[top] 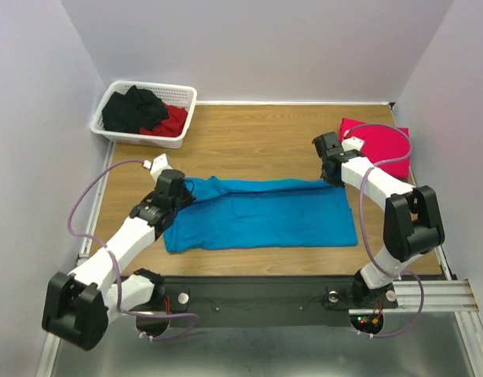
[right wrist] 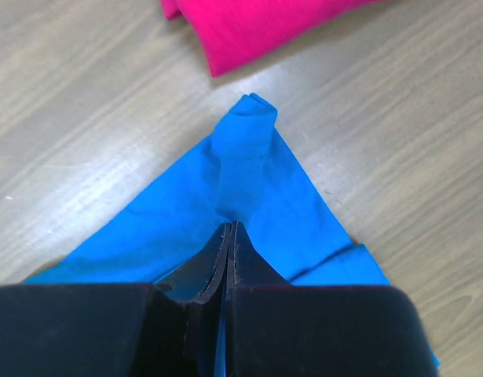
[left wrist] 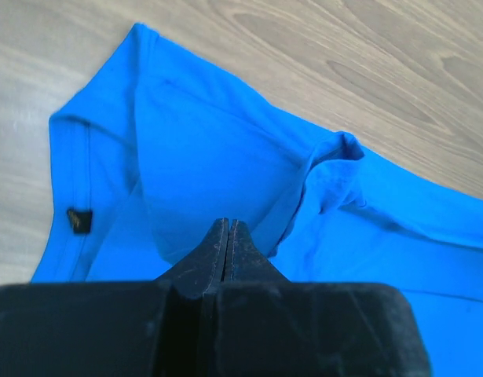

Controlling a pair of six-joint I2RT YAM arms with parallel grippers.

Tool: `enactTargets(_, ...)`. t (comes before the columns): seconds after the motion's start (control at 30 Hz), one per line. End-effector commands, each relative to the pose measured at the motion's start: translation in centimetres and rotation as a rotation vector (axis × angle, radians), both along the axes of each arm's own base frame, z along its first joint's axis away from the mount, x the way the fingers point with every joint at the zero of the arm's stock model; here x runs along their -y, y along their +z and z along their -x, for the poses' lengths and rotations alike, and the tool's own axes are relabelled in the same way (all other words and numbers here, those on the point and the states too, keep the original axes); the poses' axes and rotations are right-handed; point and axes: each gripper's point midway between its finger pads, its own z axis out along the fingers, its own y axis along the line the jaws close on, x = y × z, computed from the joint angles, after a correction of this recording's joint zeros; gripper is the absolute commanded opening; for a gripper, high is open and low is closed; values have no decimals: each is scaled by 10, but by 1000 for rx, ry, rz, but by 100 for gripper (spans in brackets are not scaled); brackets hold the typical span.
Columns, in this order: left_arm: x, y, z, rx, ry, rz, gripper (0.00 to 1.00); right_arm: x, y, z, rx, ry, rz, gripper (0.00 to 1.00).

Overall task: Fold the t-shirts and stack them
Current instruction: Fold the tshirt

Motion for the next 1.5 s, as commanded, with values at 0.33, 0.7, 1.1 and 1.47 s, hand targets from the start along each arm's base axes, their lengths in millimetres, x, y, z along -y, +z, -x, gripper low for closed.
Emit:
enactTargets(0.33,-10,-10,50,-19,55,122,0,4,6,20,30,-15,-6,0)
enactTargets(0.7,4,-47,86,-182,56,238,31,9,-30,58,-69,-28,-20,21)
enactTargets(1.1,9,25,87,-25,33,315,99,-2,0,55,19,21,-101,84)
enactTargets(1.47,64,16,-3,-42,-150,158,98,-68,0,11,44,311,-310,91)
